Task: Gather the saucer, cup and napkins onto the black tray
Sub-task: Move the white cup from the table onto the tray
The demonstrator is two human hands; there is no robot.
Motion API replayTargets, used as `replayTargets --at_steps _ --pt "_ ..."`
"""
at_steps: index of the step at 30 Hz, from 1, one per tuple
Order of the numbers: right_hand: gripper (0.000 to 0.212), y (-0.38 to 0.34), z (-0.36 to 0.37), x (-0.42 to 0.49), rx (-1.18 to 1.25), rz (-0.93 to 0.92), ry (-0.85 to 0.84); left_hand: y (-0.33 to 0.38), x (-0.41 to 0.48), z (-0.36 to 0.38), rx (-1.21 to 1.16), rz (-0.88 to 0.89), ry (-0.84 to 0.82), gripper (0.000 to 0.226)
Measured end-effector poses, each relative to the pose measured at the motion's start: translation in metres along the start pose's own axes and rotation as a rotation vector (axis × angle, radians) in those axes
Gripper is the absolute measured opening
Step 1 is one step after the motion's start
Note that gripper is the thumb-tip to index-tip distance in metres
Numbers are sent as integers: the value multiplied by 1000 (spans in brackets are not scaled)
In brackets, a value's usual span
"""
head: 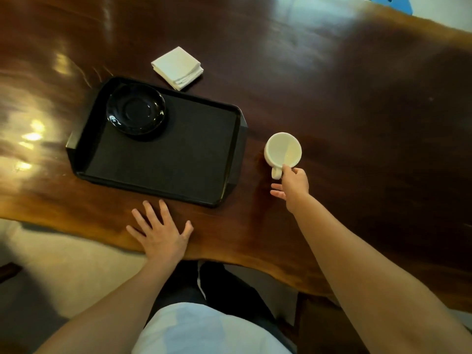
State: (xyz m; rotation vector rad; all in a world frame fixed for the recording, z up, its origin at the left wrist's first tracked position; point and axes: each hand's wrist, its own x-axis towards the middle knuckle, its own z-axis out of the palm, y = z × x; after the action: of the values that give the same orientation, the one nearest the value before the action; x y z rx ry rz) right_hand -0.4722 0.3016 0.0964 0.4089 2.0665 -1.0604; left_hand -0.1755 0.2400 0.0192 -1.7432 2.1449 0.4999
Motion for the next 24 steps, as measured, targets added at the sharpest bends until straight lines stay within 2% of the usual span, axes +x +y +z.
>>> replayTargets --at_steps 2,7,13,24 --pt "52 -2 2 4 142 93 -45 0 0 4 -6 3 6 94" --pt "52 -5 9 14 261 204 -50 -4 1 11 -18 6 29 94" --pt "50 -8 10 17 377 209 -55 -4 3 14 -43 7 59 93" --pt "48 -13 12 -4 381 208 -99 -2 3 9 -47 -6 55 94"
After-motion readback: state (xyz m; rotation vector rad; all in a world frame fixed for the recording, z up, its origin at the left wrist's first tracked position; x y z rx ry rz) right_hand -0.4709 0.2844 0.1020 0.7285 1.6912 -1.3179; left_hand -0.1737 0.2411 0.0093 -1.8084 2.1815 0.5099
